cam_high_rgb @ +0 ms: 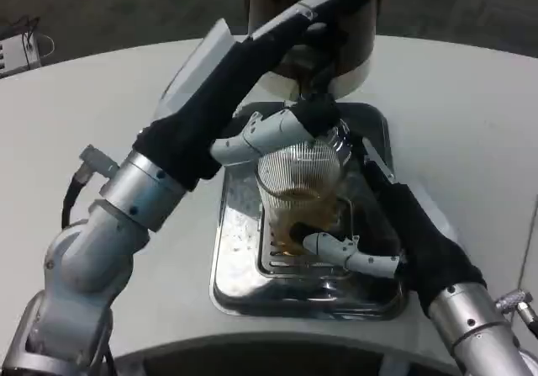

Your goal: Grasp the cup under the faucet to collect the drink, then remove the cup.

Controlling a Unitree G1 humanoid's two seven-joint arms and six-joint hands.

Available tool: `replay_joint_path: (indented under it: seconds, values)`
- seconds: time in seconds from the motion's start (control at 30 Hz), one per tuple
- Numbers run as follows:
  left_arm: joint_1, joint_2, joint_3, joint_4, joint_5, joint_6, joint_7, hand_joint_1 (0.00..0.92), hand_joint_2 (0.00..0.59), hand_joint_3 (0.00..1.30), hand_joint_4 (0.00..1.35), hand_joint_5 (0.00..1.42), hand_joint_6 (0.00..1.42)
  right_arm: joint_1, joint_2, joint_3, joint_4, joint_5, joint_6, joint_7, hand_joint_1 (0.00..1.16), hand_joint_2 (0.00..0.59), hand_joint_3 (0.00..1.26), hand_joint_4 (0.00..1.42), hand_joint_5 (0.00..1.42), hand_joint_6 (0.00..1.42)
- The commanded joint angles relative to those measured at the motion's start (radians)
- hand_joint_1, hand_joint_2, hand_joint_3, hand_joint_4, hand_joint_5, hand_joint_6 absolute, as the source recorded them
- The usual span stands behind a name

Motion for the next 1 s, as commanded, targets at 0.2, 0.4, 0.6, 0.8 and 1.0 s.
replay_joint_path:
  seconds: [0.2, 0.4, 0.6, 0.8, 1.0]
  values:
    - [0.095, -0.020, 0.054, -0.116, -0.026, -0.050, 0.061, 0.000, 0.028, 0.27, 0.24, 0.34, 0.41, 0.001, -0.009, 0.002, -0.003, 0.022, -0.020, -0.008, 0.75, 0.208, 0.00, 0.00, 0.00, 0.00]
    - [0.254, 0.009, 0.121, -0.271, 0.024, -0.021, 0.095, 0.000, 0.038, 0.24, 0.20, 0.31, 0.38, 0.004, -0.012, -0.001, -0.008, 0.032, -0.024, -0.007, 0.75, 0.208, 0.00, 0.00, 0.00, 0.00]
    - [0.457, 0.026, 0.206, -0.426, 0.099, 0.049, 0.129, 0.000, 0.052, 0.19, 0.11, 0.22, 0.29, 0.000, -0.016, 0.008, -0.014, 0.038, -0.030, -0.005, 0.75, 0.213, 0.00, 0.00, 0.00, 0.00]
    - [0.620, 0.051, 0.269, -0.508, 0.112, 0.114, 0.116, 0.000, 0.055, 0.19, 0.11, 0.21, 0.29, -0.021, -0.012, 0.016, 0.016, 0.040, -0.040, -0.011, 0.75, 0.216, 0.00, 0.00, 0.00, 0.00]
    - [0.741, 0.094, 0.294, -0.548, 0.142, 0.166, 0.095, 0.000, 0.057, 0.15, 0.07, 0.18, 0.26, -0.052, -0.001, 0.021, 0.057, 0.053, -0.054, -0.017, 0.75, 0.216, 0.00, 0.00, 0.00, 0.00]
